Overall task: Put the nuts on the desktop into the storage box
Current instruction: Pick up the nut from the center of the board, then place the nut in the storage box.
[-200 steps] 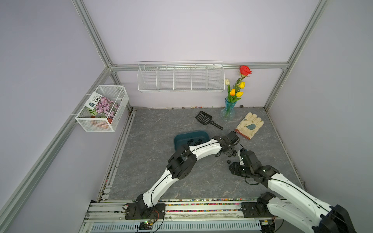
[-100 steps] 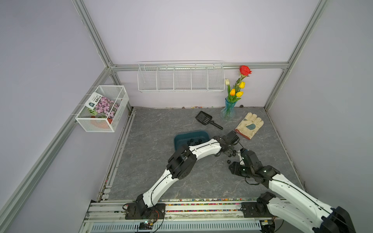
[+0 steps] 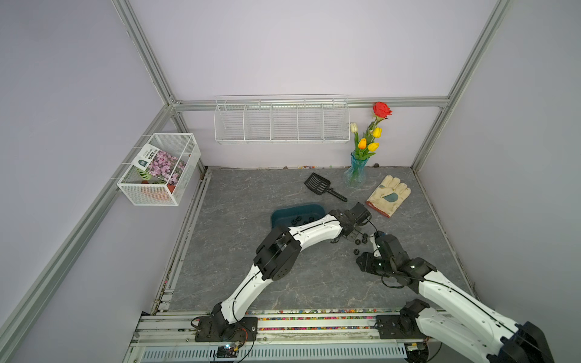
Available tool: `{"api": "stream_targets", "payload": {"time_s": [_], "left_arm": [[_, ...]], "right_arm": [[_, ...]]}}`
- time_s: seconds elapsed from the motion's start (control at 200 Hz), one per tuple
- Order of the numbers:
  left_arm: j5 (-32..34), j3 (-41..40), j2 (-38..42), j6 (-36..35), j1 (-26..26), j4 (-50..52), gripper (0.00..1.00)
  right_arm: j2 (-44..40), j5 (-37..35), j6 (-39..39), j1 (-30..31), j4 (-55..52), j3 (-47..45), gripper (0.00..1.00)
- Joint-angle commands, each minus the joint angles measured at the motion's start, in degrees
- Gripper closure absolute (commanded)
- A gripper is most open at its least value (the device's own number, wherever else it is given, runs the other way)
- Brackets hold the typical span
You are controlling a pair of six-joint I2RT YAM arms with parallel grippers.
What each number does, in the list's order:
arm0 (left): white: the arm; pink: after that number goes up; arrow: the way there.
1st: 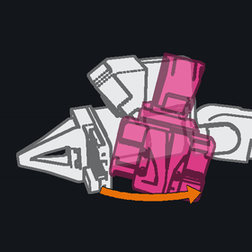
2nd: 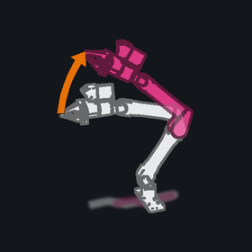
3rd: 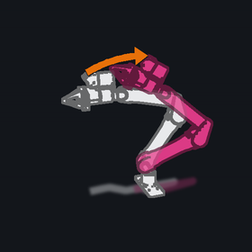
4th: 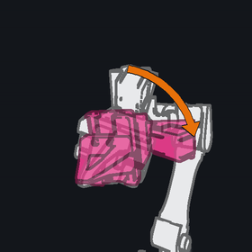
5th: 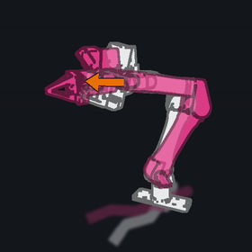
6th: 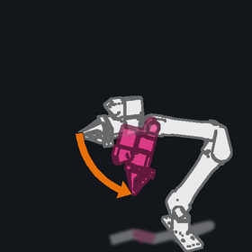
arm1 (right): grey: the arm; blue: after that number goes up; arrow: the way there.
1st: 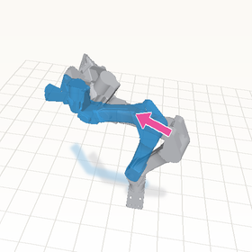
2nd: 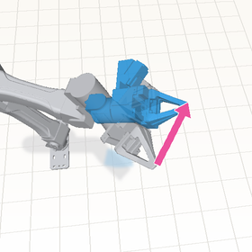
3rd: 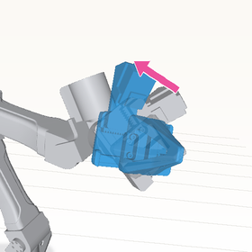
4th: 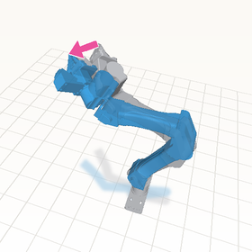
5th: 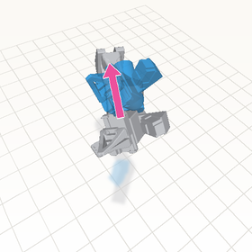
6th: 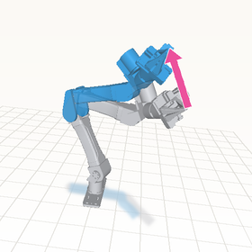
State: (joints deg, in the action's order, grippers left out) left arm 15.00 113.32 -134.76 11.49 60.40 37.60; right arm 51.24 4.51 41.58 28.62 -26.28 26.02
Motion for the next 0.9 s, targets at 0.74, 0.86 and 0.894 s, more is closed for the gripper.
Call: {"api": "stream_targets", "payload": {"time_s": [0.74, 0.86, 0.894], "left_arm": [[8.2, -19.5, 21.0, 3.3, -9.2, -4.5, 0.85], [7.1, -23.7, 22.9, 4.3, -11.1, -6.0, 0.85], [6.6, -24.8, 23.2, 4.6, -11.6, -6.6, 0.85]], "right_arm": [[13.3, 15.5, -11.7, -0.2, 9.2, 12.2, 0.53], [17.7, 17.8, -11.9, 0.2, 11.6, 14.3, 0.53], [18.8, 18.2, -12.2, 0.4, 11.9, 15.1, 0.53]]}}
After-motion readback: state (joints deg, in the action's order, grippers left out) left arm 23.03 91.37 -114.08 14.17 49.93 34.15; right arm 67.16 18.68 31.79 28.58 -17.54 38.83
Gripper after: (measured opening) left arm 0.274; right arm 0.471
